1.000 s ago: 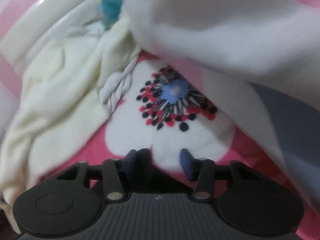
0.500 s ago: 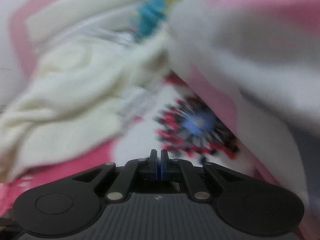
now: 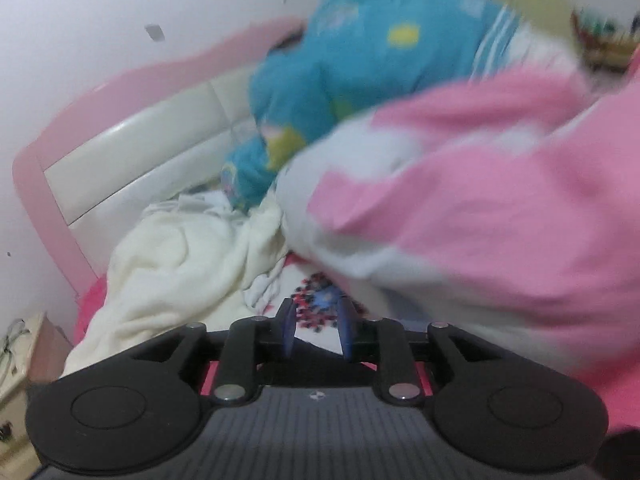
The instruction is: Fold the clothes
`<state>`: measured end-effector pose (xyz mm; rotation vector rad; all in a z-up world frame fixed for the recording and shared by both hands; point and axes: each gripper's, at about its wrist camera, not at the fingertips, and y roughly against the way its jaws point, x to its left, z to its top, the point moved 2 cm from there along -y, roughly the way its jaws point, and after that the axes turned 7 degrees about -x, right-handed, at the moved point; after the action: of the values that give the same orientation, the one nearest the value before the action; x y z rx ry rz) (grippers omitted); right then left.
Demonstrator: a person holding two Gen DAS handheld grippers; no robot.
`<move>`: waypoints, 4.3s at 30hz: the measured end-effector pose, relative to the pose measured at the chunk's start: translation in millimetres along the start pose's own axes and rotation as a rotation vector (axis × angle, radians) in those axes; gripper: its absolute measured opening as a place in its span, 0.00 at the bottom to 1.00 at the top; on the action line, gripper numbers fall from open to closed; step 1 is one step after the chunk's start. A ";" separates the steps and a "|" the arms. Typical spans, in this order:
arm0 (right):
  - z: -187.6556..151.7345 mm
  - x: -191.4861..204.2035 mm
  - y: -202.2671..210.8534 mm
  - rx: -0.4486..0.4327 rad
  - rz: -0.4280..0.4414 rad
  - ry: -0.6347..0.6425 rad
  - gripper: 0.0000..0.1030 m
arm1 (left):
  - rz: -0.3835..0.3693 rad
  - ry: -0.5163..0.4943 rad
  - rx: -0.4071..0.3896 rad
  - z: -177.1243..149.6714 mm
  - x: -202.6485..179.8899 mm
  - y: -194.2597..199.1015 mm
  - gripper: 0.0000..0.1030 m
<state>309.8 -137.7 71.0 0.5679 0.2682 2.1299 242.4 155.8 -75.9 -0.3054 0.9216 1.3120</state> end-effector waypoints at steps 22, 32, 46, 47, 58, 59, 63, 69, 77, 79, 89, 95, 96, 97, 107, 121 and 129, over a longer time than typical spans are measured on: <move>-152.6 87.7 127.6 0.207 0.127 -0.181 0.29 | 0.141 -0.391 0.249 -101.9 -33.8 221.4 0.50; -236.4 133.4 176.5 0.263 0.159 -0.116 0.29 | 0.187 -0.455 0.293 -125.1 4.9 239.1 0.50; -265.4 138.3 194.2 0.233 0.161 -0.260 0.29 | 0.158 -0.424 0.381 -130.5 21.8 220.8 0.26; -266.5 138.2 193.7 0.235 0.161 -0.265 0.29 | 0.163 -0.401 0.381 -129.9 22.7 221.1 0.20; -271.6 135.5 193.6 0.230 0.138 -0.267 0.35 | 0.209 -0.161 0.362 -110.4 28.4 266.4 0.00; -272.3 134.3 193.5 0.228 0.136 -0.271 0.35 | 0.215 -0.152 0.367 -111.9 30.3 267.3 0.00; -271.0 140.1 193.9 0.224 0.152 -0.226 0.35 | 0.192 -0.177 0.353 -111.2 28.0 267.6 0.00; -270.7 185.7 183.0 0.208 0.226 0.088 0.35 | 0.168 -0.161 0.348 -108.9 29.8 266.9 0.00; -312.6 277.8 152.1 0.185 0.345 0.567 0.43 | 0.099 -0.045 0.341 -100.8 31.9 270.2 0.00; -314.1 280.0 151.8 0.184 0.341 0.570 0.04 | 0.082 -0.021 0.337 -99.1 32.4 272.3 0.00; -320.2 292.7 152.1 0.173 0.327 0.598 0.05 | 0.126 -0.008 0.344 -100.4 43.0 280.3 0.00; -328.9 287.8 146.1 0.244 0.354 0.538 0.05 | 0.180 -0.034 0.367 -103.7 48.8 281.9 0.00; -329.2 286.2 144.1 0.254 0.351 0.524 0.05 | 0.187 -0.048 0.367 -105.4 48.9 280.6 0.00; -329.5 284.7 142.1 0.264 0.349 0.511 0.06 | 0.195 -0.062 0.368 -107.4 49.6 278.3 0.00; -285.2 173.4 218.0 0.153 0.153 0.075 0.36 | 0.213 -0.161 0.372 -113.8 46.4 272.0 0.00; -344.9 -42.2 400.7 -0.036 -0.514 -0.728 0.38 | 0.246 -0.186 0.356 -115.8 37.3 268.4 0.00; -335.6 -14.9 400.6 0.007 -0.438 -0.608 0.03 | 0.250 -0.204 0.347 -115.8 31.9 268.6 0.00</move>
<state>-133.2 -376.9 -69.9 1.0236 0.0477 1.4576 -50.8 174.8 -92.0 0.2155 1.0151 1.3518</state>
